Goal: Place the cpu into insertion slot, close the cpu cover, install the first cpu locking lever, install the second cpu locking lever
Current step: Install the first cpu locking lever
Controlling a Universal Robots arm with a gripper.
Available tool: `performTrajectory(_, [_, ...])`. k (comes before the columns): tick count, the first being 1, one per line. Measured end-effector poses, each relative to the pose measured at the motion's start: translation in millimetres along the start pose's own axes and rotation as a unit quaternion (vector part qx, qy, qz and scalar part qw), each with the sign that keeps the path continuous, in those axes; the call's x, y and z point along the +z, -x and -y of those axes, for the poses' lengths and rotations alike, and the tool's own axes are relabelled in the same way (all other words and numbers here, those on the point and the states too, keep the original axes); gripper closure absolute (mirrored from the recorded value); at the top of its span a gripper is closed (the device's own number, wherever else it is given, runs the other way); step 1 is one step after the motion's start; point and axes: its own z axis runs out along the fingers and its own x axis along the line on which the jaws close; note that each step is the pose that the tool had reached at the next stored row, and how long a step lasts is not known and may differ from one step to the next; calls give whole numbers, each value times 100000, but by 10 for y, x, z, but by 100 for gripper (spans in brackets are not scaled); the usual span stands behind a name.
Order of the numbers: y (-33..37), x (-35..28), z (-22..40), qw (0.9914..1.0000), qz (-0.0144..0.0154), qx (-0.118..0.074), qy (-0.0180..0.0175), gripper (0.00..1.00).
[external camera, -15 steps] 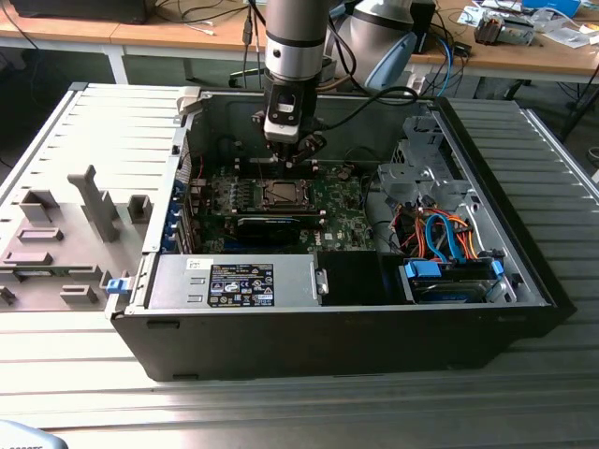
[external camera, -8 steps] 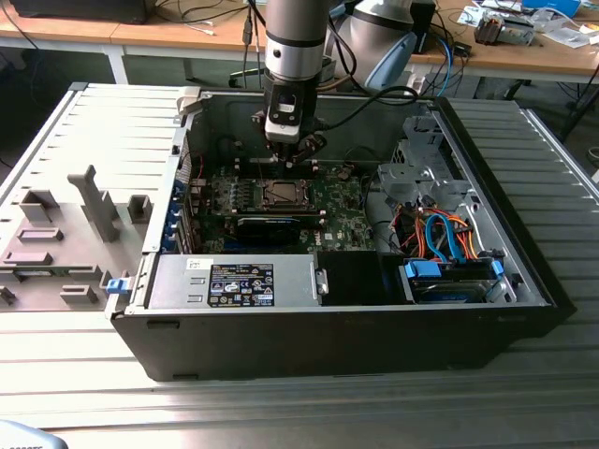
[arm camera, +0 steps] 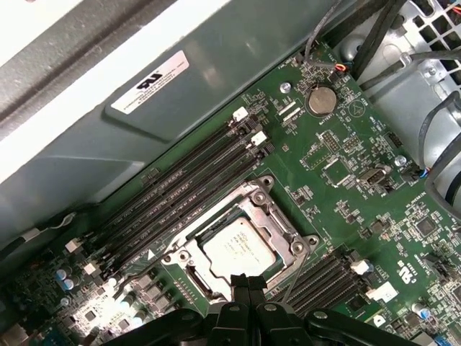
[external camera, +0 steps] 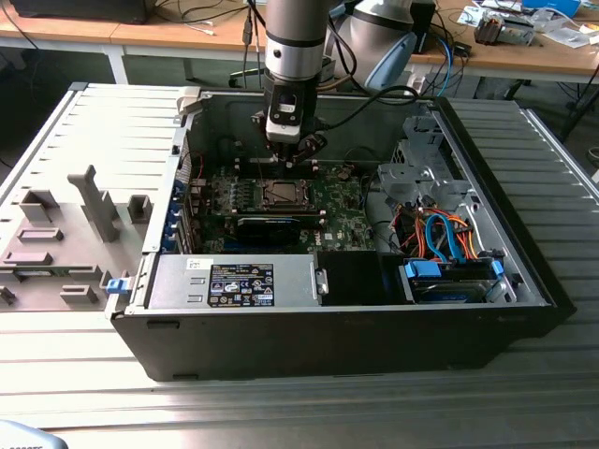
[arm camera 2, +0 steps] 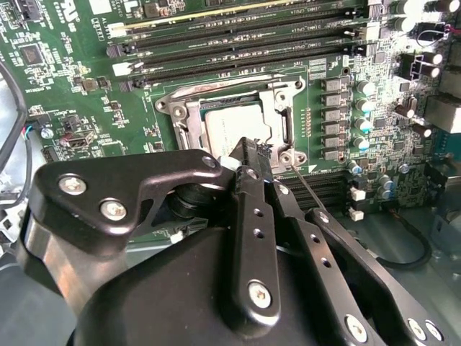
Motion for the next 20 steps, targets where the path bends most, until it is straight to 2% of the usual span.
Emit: performTrajectory(20, [0, 0, 0, 99988, 62, -1572, 9, 89])
